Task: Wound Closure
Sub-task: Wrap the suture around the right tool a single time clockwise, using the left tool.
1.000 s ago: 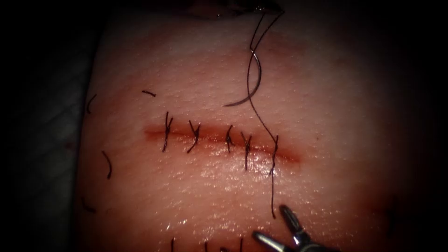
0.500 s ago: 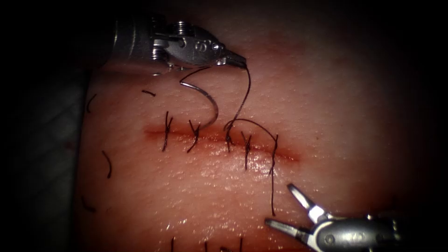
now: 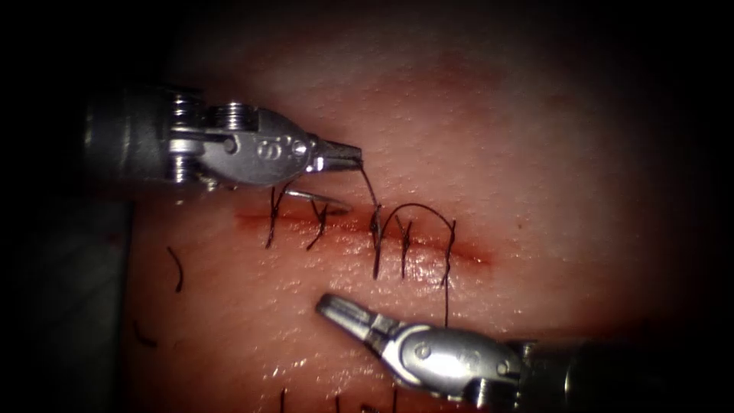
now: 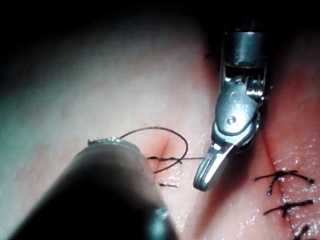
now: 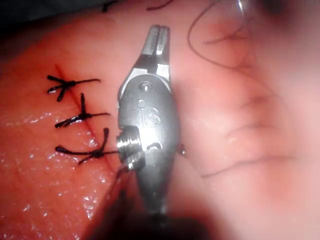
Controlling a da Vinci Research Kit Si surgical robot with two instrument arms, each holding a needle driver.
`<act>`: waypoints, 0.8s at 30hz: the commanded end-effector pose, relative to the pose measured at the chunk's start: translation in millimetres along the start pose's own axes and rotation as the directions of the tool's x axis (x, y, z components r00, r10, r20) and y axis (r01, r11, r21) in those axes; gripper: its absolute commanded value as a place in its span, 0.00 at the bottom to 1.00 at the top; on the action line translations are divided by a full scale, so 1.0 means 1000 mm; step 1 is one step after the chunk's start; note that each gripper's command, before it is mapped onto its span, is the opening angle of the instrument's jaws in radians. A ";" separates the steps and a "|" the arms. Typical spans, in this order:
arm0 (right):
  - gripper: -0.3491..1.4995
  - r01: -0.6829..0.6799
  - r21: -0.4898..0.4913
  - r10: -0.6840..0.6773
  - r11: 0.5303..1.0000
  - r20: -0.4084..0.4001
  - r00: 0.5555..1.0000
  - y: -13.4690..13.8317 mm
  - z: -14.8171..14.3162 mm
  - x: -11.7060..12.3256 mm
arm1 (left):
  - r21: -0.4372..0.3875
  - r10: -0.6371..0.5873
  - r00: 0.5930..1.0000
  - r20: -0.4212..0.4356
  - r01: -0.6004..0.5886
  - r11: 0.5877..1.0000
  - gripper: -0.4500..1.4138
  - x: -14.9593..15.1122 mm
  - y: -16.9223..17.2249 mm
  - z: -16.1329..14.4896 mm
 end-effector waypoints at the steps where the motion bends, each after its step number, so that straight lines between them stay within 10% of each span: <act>1: 0.00 -0.011 -0.019 0.011 1.000 -0.034 0.999 -0.0004 0.0008 0.0007 | 0.003 0.002 1.000 -0.001 -0.002 1.000 0.00 0.0001 0.0001 0.0007; 18: 0.00 -0.026 -0.203 -0.004 0.979 -0.142 0.990 0.0092 -0.0020 0.0052 | 0.023 0.066 0.996 -0.055 -0.064 0.998 0.00 -0.0009 0.0089 0.0014; 24: 0.07 -0.030 0.100 0.044 0.995 -0.142 0.989 0.0118 -0.0008 0.0071 | -0.009 0.069 0.992 -0.107 -0.071 0.997 0.00 -0.0001 0.0095 0.0052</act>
